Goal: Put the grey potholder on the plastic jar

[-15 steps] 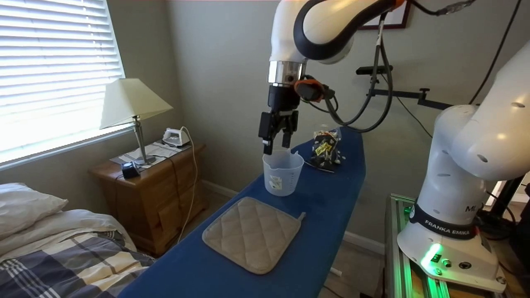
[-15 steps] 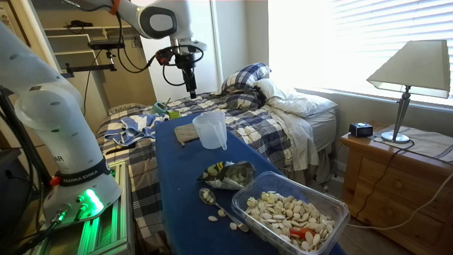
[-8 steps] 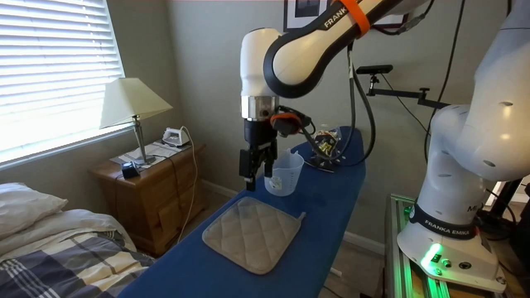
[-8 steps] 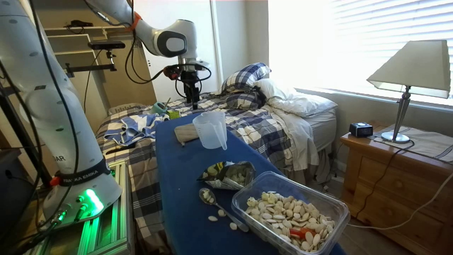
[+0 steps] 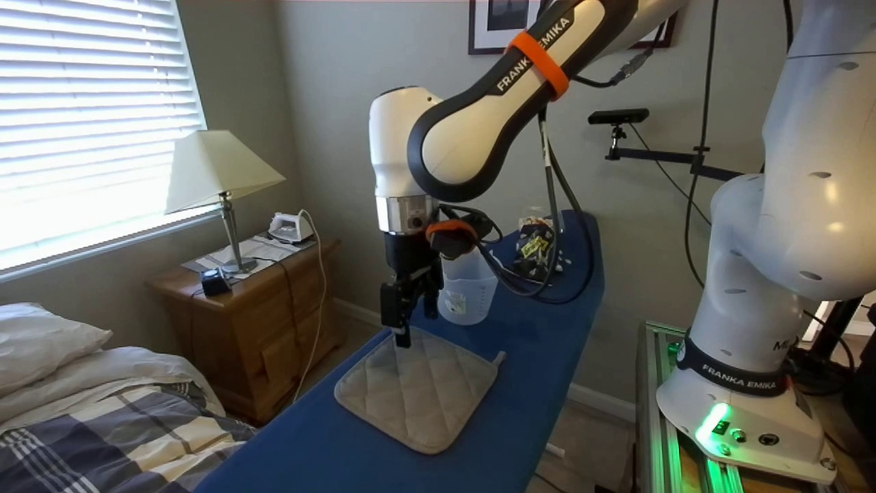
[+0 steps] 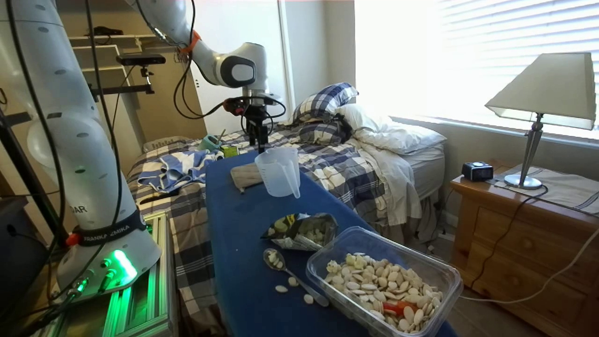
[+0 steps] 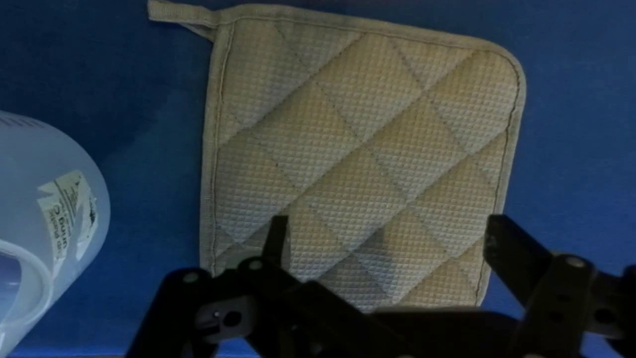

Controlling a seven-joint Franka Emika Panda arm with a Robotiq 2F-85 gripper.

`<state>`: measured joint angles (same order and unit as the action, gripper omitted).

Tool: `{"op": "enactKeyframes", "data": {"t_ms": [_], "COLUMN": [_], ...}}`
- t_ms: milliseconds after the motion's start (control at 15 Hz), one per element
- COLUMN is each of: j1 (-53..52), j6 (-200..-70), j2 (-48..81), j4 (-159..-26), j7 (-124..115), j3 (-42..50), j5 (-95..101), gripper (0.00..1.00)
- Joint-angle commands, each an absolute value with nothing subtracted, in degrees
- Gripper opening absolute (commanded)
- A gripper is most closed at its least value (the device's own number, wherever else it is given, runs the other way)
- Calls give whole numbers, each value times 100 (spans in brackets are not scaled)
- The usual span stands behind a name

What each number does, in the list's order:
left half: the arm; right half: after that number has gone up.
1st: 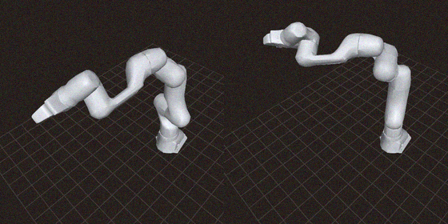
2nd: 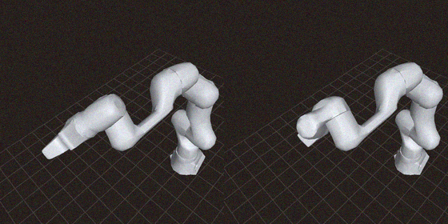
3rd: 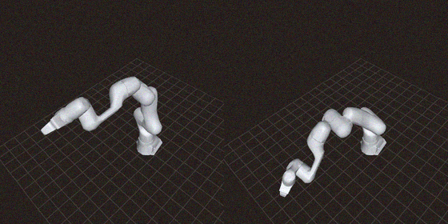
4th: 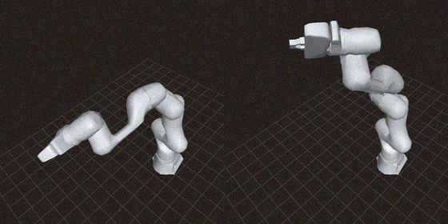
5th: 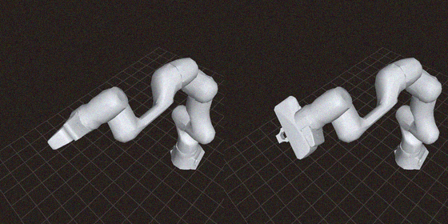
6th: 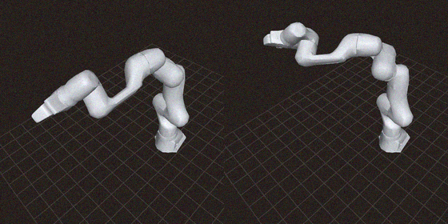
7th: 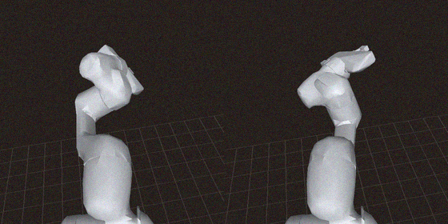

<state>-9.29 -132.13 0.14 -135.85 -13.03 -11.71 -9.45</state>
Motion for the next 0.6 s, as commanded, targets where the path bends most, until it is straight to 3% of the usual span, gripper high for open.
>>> {"op": "enactKeyframes", "data": {"t_ms": [0, 533], "j1": [-974, -1227], "j6": [-13202, -13224], "j2": [11, 581], "j4": [-13572, -12963], "j7": [-1302, -1488], "j3": [-1124, -1263], "j5": [-942, 52], "gripper": [100, 100]}}
